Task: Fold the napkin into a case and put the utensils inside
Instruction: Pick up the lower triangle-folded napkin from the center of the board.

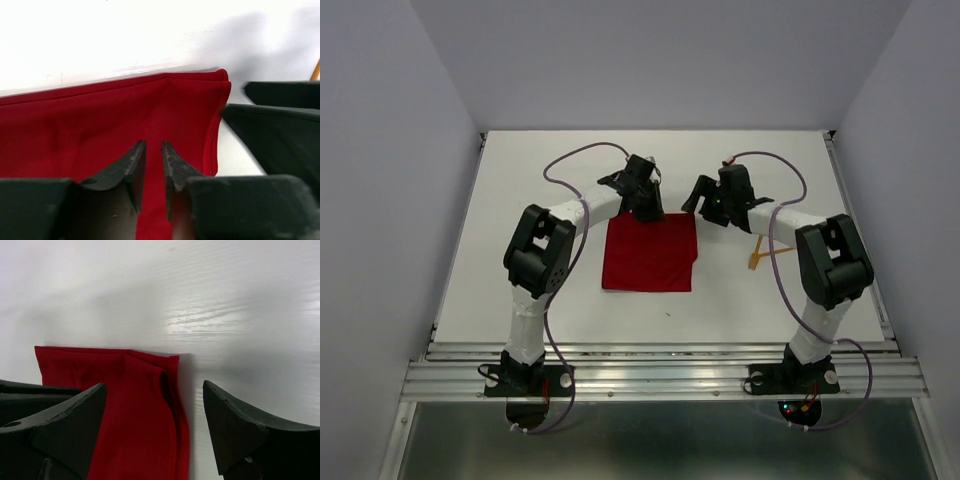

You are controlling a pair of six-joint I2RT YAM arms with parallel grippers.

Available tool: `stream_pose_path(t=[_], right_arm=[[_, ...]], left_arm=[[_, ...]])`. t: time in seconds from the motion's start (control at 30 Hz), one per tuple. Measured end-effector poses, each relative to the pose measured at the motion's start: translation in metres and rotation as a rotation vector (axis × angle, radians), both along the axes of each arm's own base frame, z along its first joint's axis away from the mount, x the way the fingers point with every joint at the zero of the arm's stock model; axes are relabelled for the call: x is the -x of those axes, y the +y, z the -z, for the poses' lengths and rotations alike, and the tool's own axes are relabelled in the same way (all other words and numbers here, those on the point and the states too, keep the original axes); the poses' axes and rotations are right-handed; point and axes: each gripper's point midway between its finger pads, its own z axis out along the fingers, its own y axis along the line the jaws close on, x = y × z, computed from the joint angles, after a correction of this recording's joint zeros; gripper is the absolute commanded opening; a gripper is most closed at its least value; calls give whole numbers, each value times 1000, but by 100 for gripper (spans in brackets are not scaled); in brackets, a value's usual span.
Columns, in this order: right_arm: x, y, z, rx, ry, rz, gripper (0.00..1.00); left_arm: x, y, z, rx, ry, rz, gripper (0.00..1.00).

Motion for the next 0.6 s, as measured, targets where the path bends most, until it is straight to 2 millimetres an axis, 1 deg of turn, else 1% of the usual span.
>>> stream_pose_path(t=[0.07, 0.1, 0.13, 0.17, 0.2, 0.27, 0.3, 0.33, 0.4, 0.43, 0.47, 0.5, 0.53, 0.6], right_arm=[[5, -17, -9, 19, -22, 28, 83], [8, -28, -13, 29, -33, 46, 83], [11, -39, -15, 39, -40, 69, 83], [17, -54, -18, 51, -43, 98, 83], [22, -67, -18, 62, -46, 126, 83], [31, -83, -14, 78, -37, 158, 83], [38, -91, -10, 93, -28, 177, 82], [48, -98, -4, 104, -15, 191, 82], [65, -103, 3, 117, 2, 196, 82], [76, -106, 6, 123, 14, 197, 83], [83, -108, 8, 126, 19, 200, 83], [92, -109, 8, 129, 20, 199, 83], [96, -110, 8, 129, 20, 201, 83], [108, -113, 5, 128, 13, 208, 83]], left_arm=[[-2, 2, -2, -17, -5, -11, 46], [-2, 3, -3, -33, -10, -16, 53], [-3, 3, -6, -53, -14, -22, 56], [-3, 3, -9, -64, -17, -26, 57], [-7, -2, -18, -83, -34, -31, 62], [-16, -15, -35, -93, -85, -33, 64], [-19, -20, -41, -106, -99, -36, 68], [-24, -33, -51, -108, -130, -30, 71], [-31, -51, -61, -111, -173, -24, 73], [-32, -59, -62, -124, -185, -17, 74], [-32, -61, -62, -131, -187, -14, 74], [-28, -68, -57, -153, -184, -1, 74], [-26, -70, -54, -169, -182, 4, 74], [-22, -76, -41, -215, -172, 17, 74]])
